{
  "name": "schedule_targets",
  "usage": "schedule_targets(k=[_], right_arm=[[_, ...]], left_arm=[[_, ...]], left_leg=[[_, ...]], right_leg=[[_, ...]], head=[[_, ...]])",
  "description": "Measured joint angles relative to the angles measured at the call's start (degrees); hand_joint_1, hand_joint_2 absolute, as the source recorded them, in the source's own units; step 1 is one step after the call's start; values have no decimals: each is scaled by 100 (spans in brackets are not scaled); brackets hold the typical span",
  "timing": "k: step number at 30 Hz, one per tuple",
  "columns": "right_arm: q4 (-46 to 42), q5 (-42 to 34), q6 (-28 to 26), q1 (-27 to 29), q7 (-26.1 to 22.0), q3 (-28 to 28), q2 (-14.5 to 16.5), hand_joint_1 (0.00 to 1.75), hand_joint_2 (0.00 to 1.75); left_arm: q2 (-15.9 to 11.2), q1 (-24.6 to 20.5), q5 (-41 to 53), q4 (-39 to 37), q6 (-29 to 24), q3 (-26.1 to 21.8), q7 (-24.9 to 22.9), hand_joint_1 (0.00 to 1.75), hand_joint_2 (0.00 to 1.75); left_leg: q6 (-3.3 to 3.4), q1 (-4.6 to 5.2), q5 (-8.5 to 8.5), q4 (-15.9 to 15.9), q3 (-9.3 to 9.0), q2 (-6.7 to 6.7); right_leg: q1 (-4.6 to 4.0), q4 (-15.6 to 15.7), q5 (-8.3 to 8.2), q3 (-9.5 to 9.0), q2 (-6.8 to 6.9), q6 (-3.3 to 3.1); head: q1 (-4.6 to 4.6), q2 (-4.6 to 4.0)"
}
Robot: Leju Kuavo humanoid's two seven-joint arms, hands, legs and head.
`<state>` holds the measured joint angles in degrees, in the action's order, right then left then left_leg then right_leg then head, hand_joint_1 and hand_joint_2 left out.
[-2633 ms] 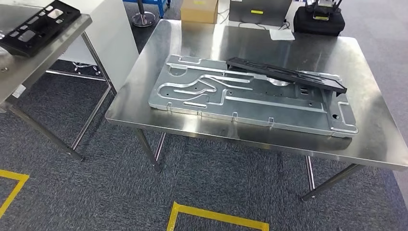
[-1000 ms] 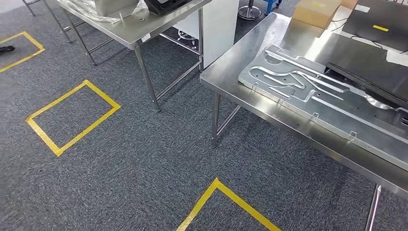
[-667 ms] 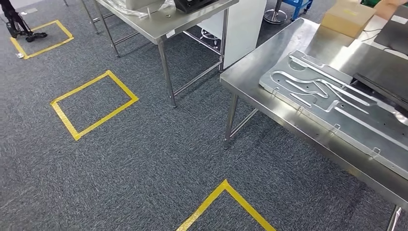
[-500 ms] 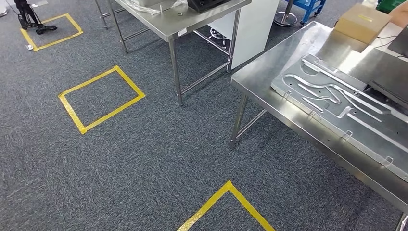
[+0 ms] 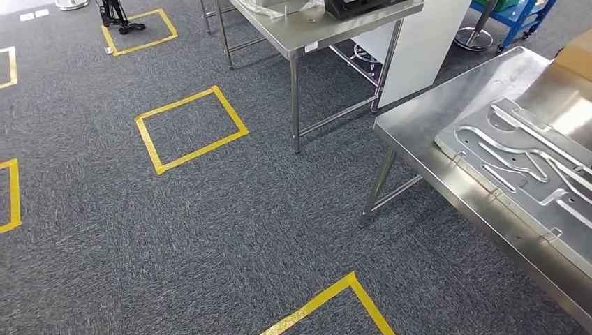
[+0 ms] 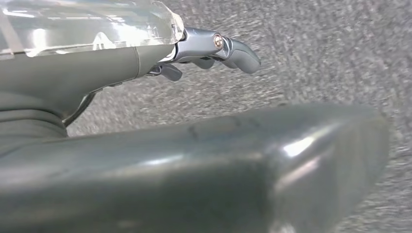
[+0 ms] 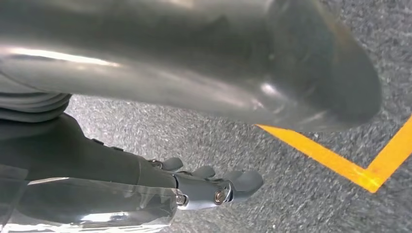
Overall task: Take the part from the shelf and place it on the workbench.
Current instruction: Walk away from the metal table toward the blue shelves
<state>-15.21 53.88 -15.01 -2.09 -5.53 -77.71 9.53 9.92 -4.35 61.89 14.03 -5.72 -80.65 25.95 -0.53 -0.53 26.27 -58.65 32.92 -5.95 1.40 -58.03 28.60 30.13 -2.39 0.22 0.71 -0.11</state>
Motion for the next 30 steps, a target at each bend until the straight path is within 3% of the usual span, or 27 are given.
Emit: schedule_targets(k=[1, 3, 5, 6, 7, 8, 10, 12, 13, 15, 17, 19, 21, 22, 23, 24, 26, 28, 30], right_arm=[[1, 7, 3, 6, 2, -1, 0, 0, 0], [2, 28, 6, 35, -3, -2, -1, 0, 0], [3, 57, 6, 56, -10, -2, -2, 0, 0], [4, 69, 6, 57, -12, -1, -2, 0, 0], [5, 79, 6, 52, -13, -1, -3, 0, 0], [7, 86, 6, 46, -14, 0, -3, 0, 0], [13, 121, -3, 39, -22, 2, -1, 0, 0], [16, 218, -37, 41, -58, 6, 3, 0, 0], [17, 282, -60, 39, -87, 11, 15, 0, 0], [17, 382, -99, 24, -132, 26, 44, 0, 0], [18, 424, -129, 24, -155, 41, 72, 0, 0], [23, 463, -138, 47, -148, 54, 100, 0, 0], [31, 506, -126, 67, -74, 62, 126, 0, 0], [34, 522, -121, 71, -15, 64, 136, 0, 0], [36, 533, -119, 73, 46, 65, 146, 0, 0], [37, 547, -118, 73, 110, 66, 156, 0, 0], [41, 574, -101, 73, 233, 69, 176, 0, 0], [49, 601, -58, 73, 328, 78, 201, 0, 0], [54, 625, -16, 64, 357, 90, 226, 0, 0]], left_arm=[[6, 4, 5, 0, -25, 3, -17, 0, 0], [20, -7, 17, 0, -58, 14, -39, 0, 0], [30, -7, 33, 0, -69, 33, -55, 0, 0], [33, 0, 39, 0, -69, 42, -60, 0, 0], [34, 8, 40, 0, -69, 48, -63, 0, 0], [35, 12, 40, 0, -69, 51, -64, 0, 0], [35, 7, 25, 0, -67, 55, -64, 0, 0], [33, 1, -16, 1, -43, 58, -65, 0, 0], [26, 7, -41, 2, -14, 59, -74, 0, 0], [3, 32, -69, 4, 42, 58, -103, 0, 0], [-18, 45, -78, 8, 76, 57, -125, 0, 0], [-36, 39, -90, 15, 116, 55, -135, 0, 0], [-58, 39, -107, 23, 167, 55, -149, 0, 0], [-68, 48, -115, 26, 197, 54, -155, 0, 0], [-77, 58, -122, 28, 223, 54, -159, 0, 0], [-85, 65, -125, 30, 247, 53, -160, 0, 0], [-99, 64, -116, 32, 281, 52, -172, 0, 0], [-110, 62, -88, 34, 298, 52, -225, 0, 0], [-122, 86, -59, 35, 299, 52, -305, 0, 0]], left_leg=[[-21, -3, 109, -162, 73, 140], [-56, -8, 489, -823, 367, 448], [-83, -17, 778, -1508, 674, 534], [-85, -17, 785, -1624, 715, 546], [-77, -15, 688, -1524, 647, 561], [-58, -11, 519, -1224, 475, 595], [14, 29, 222, -425, 37, 838], [92, 86, 146, 5, -173, 1042], [120, 113, 162, 37, -172, 1052], [175, 108, 121, 84, -173, 923], [243, 75, 67, 146, -197, 799], [284, 66, 33, 167, -186, 666], [296, 79, 25, 161, -166, 514], [296, 82, 23, 155, -167, 432], [292, 84, 25, 146, -173, 347], [285, 83, 29, 135, -181, 264], [244, 86, 41, 98, -166, 117], [172, 76, 33, 71, -118, -8], [97, 61, 17, 72, -79, -110]], right_leg=[[2, 13, -9, -2, 70, -46], [-24, 20, -5, 1, 230, -109], [-55, 18, 7, 4, 403, -132], [-67, 16, 13, 3, 482, -137], [-78, 15, 20, -3, 555, -138], [-87, 14, 30, -15, 623, -134], [-108, 13, 57, -54, 748, -109], [-122, 9, 81, -83, 854, -58], [-123, 13, 85, -93, 908, -28], [-119, 28, 99, -126, 982, 36], [-105, -177, 279, -56, 736, 94], [-78, -831, 653, 247, 379, 123], [-68, -1485, 872, 582, 277, 126], [-67, -1554, 810, 634, 265, 122], [-65, -1406, 641, 585, 247, 113], [-61, -1066, 399, 444, 192, 100], [-45, -349, 67, 142, -68, 67], [-52, -61, 14, 37, -223, 40], [-55, -20, -3, 30, -117, -4]], head=[[11, 0], [33, 0], [36, 0], [36, 0], [36, 0], [37, 0], [35, 0], [31, 0], [30, 0], [30, 0], [20, 0], [10, 0], [9, 0], [8, 0], [8, 0], [7, 0], [9, 0], [12, 0], [13, 0]])
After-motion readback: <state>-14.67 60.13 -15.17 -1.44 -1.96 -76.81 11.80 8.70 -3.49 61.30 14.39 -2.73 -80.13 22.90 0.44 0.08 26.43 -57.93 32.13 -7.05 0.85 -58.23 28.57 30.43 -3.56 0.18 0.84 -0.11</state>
